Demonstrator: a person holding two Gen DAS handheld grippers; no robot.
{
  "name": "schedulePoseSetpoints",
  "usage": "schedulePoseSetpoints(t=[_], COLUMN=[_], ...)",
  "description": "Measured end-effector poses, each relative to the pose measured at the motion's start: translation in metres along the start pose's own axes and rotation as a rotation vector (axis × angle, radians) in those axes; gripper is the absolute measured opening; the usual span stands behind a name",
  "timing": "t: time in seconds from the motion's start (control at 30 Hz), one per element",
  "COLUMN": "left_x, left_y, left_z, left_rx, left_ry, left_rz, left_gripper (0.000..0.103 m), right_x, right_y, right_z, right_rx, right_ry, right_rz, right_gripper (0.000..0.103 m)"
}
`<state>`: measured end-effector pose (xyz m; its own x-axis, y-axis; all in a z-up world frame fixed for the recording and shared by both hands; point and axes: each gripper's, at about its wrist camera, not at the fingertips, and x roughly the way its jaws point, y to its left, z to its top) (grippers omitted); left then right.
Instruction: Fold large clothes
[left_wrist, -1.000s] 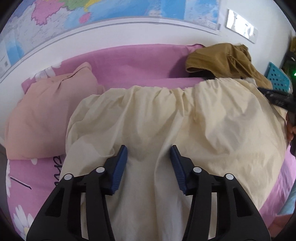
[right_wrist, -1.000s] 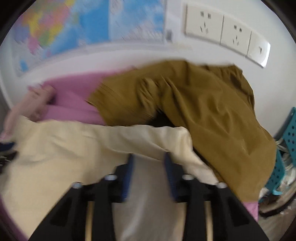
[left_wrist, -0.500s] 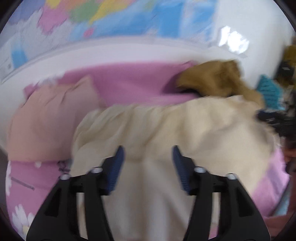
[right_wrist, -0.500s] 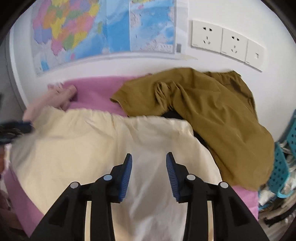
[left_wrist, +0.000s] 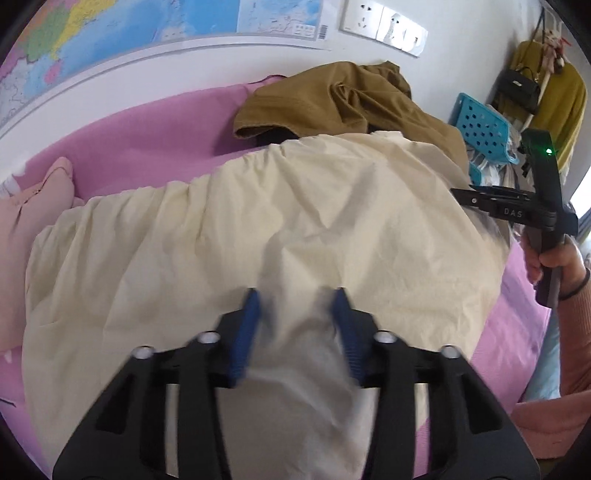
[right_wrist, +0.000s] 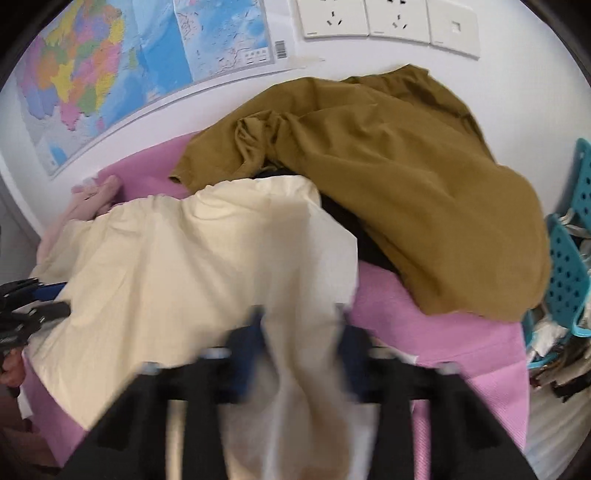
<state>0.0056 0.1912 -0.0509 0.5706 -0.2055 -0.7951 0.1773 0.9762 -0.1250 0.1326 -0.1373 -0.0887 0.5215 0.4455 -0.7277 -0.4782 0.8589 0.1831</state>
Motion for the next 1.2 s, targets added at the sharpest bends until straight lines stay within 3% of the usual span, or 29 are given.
schedulePoseSetpoints(t=[0.03,0.13,0.2,0.27,0.33,0.4,0.5,0.57,0.6,0.67,0.7,0.77,0.87,0.93,1.03,1.07,1.13,1.2], left_x=[0.001,0.003,0.006,0.006,0.004,0.002,-0.005,-0.013,-0.018,-0.026,-0.028,-0.026,-0.02,-0.022,-0.036,-0.041,-0.051,-0.055], left_y=[0.001,0.003,0.008,0.016,0.022,0.022,0.018,0.018,0.018,0.02,0.022,0.029,0.041,0.044,0.042,0.037,0.018,-0.005], left_z=[-0.001,-0.004,-0.008,-0.011,-0.013,-0.013,-0.014,-0.015,-0.016,-0.016,-0.016,-0.019,-0.026,-0.029,-0.033,-0.033,-0.034,-0.033], left_rx=[0.001,0.001,-0.006,-0.034,-0.055,-0.061,-0.055,-0.057,-0.057,-0.059,-0.068,-0.09,-0.124,-0.138,-0.143,-0.133,-0.083,-0.018], left_ry=[0.005,0.018,0.028,0.032,0.031,0.03,0.002,-0.027,-0.048,-0.078,-0.084,-0.071,-0.045,-0.046,-0.077,-0.092,-0.127,-0.149], left_rz=[0.037,0.07,0.082,0.061,0.043,0.049,0.076,0.075,0.08,0.096,0.101,0.109,0.104,0.103,0.111,0.113,0.074,0.013], left_gripper=[0.023,0.013,0.012,0.012,0.012,0.013,0.02,0.028,0.029,0.045,0.047,0.047,0.044,0.042,0.044,0.044,0.044,0.045], right_x=[-0.005,-0.027,-0.029,-0.011,0.005,-0.004,-0.041,-0.062,-0.065,-0.055,-0.047,-0.016,0.005,-0.011,-0.054,-0.069,-0.08,-0.075], right_y=[0.002,-0.002,-0.009,-0.016,-0.019,-0.026,-0.02,0.004,0.015,0.034,0.034,0.019,-0.006,-0.009,-0.016,-0.021,-0.028,-0.039], right_z=[0.001,0.007,0.007,-0.001,-0.008,-0.012,-0.007,-0.001,0.002,0.006,0.006,0.001,-0.015,-0.019,-0.027,-0.034,-0.047,-0.06], right_rx=[-0.019,0.015,0.043,0.082,0.09,0.138,0.148,0.064,0.022,-0.05,-0.046,0.039,0.14,0.157,0.157,0.162,0.166,0.208], right_ry=[-0.018,-0.091,-0.104,-0.053,0.021,-0.002,-0.115,-0.178,-0.189,-0.174,-0.15,-0.057,-0.02,-0.043,-0.139,-0.162,-0.155,-0.105], right_rz=[-0.023,-0.034,-0.038,-0.041,-0.005,-0.011,-0.013,0.02,0.013,-0.005,-0.012,0.048,0.144,0.136,0.13,0.084,0.01,0.036], right_gripper=[0.006,0.004,0.003,0.006,0.02,0.036,0.041,0.041,0.043,0.047,0.047,0.046,0.045,0.043,0.051,0.051,0.052,0.055])
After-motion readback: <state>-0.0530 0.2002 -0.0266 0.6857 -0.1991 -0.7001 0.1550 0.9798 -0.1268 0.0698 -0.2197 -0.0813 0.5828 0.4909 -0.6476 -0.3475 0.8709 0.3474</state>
